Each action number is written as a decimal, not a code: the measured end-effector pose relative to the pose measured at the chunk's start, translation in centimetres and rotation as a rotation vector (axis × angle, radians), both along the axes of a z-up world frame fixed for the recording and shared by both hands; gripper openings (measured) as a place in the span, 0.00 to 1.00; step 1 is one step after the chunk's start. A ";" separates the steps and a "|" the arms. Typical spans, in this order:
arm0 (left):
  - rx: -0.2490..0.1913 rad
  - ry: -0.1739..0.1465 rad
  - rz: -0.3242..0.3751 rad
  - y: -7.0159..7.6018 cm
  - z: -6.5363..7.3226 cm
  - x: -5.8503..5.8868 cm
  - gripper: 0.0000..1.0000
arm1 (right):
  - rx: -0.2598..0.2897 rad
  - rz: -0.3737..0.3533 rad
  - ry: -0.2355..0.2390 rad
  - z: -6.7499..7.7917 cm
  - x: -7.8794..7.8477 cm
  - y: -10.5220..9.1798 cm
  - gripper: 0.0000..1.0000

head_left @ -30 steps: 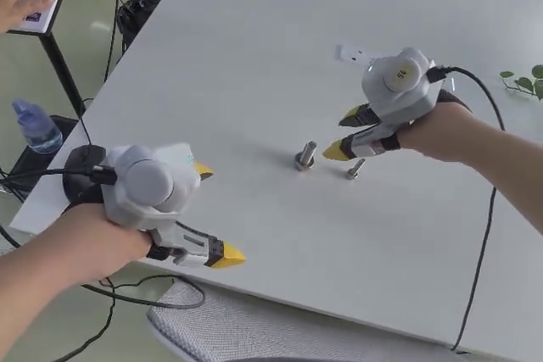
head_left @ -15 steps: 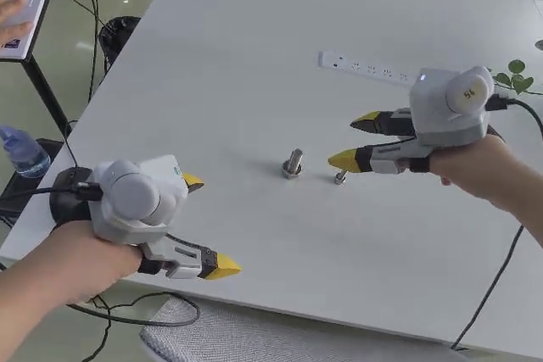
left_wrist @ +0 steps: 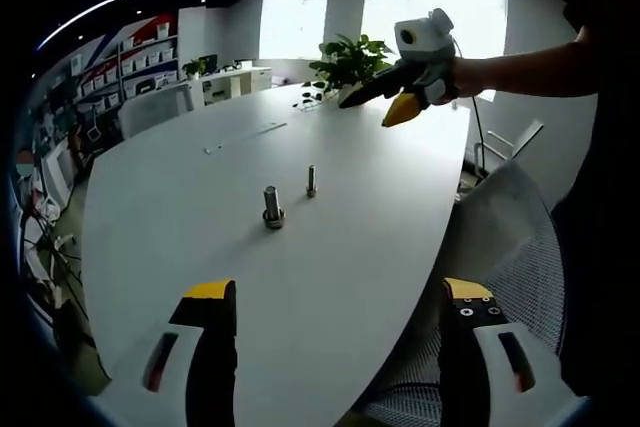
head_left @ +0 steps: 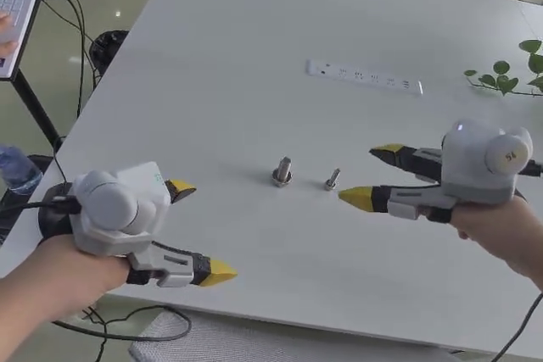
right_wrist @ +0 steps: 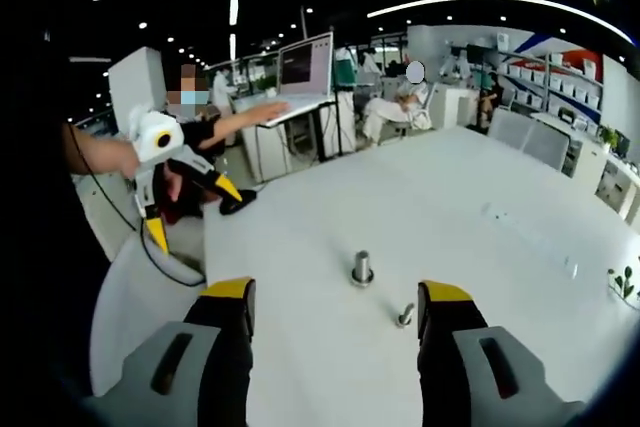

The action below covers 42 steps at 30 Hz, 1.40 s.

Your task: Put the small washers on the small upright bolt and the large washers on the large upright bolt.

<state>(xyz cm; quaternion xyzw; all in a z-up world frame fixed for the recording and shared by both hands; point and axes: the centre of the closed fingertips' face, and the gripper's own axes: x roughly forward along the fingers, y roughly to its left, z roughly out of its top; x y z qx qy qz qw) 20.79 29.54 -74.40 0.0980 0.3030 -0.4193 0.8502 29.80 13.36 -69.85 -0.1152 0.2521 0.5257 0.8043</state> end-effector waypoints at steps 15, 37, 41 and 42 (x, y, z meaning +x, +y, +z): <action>-0.080 -0.018 0.028 -0.5 1.2 0.3 0.85 | 0.082 -0.062 -0.023 -0.8 -2.8 -2.9 0.81; -0.093 0.021 0.046 -0.9 0.4 0.7 0.88 | 0.081 -0.123 0.048 -4.4 -5.2 -5.1 0.99; -0.111 0.029 0.053 -1.1 0.5 0.6 0.89 | 0.099 -0.125 0.056 -4.3 -5.1 -4.8 1.00; -0.112 0.031 0.052 -1.1 0.5 0.6 0.89 | 0.101 -0.124 0.058 -4.4 -5.1 -4.8 1.00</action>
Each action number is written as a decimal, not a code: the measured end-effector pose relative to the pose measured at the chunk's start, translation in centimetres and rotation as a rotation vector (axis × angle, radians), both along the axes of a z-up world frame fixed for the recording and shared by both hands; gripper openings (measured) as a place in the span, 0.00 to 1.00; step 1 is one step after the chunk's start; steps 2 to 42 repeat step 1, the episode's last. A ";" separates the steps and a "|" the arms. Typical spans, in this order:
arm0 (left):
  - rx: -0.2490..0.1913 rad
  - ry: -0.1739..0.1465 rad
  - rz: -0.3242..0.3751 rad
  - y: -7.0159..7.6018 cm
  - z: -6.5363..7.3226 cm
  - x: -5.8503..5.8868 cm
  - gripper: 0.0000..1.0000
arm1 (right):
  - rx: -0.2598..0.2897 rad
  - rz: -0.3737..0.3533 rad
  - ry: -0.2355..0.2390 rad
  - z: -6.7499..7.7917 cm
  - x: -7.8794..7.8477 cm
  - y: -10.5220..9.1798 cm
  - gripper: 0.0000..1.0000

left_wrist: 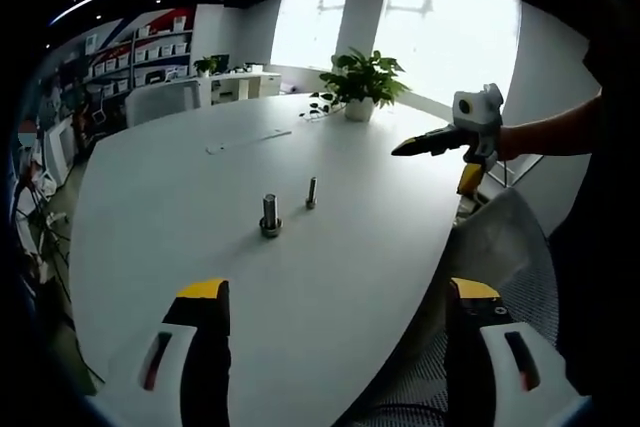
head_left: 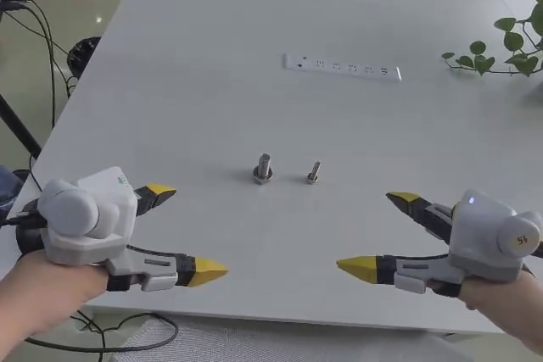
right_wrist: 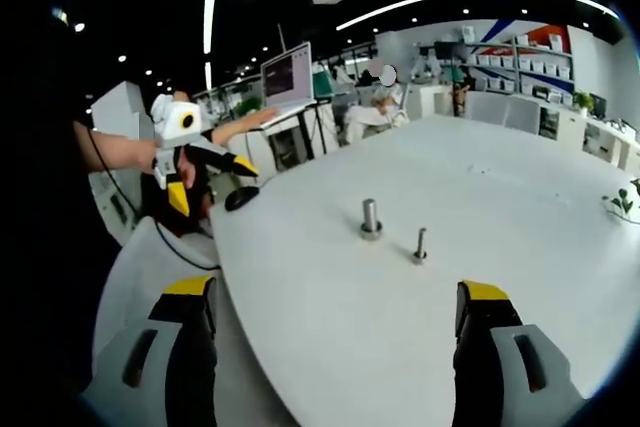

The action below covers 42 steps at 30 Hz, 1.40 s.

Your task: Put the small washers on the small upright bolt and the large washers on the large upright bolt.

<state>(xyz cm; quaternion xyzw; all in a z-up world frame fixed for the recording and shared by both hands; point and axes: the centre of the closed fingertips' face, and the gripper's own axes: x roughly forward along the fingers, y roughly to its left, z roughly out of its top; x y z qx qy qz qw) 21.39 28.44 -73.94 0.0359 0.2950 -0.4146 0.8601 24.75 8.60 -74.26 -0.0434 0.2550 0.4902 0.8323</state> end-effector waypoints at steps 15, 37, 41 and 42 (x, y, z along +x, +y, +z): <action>0.001 0.003 -0.002 0.0 0.0 0.0 0.90 | 0.000 0.001 0.002 -0.1 0.0 0.0 1.00; 0.001 0.003 -0.002 0.0 0.0 0.0 0.90 | 0.000 0.001 0.002 -0.1 0.0 0.0 1.00; 0.001 0.003 -0.002 0.0 0.0 0.0 0.90 | 0.000 0.001 0.002 -0.1 0.0 0.0 1.00; 0.001 0.003 -0.002 0.0 0.0 0.0 0.90 | 0.000 0.001 0.002 -0.1 0.0 0.0 1.00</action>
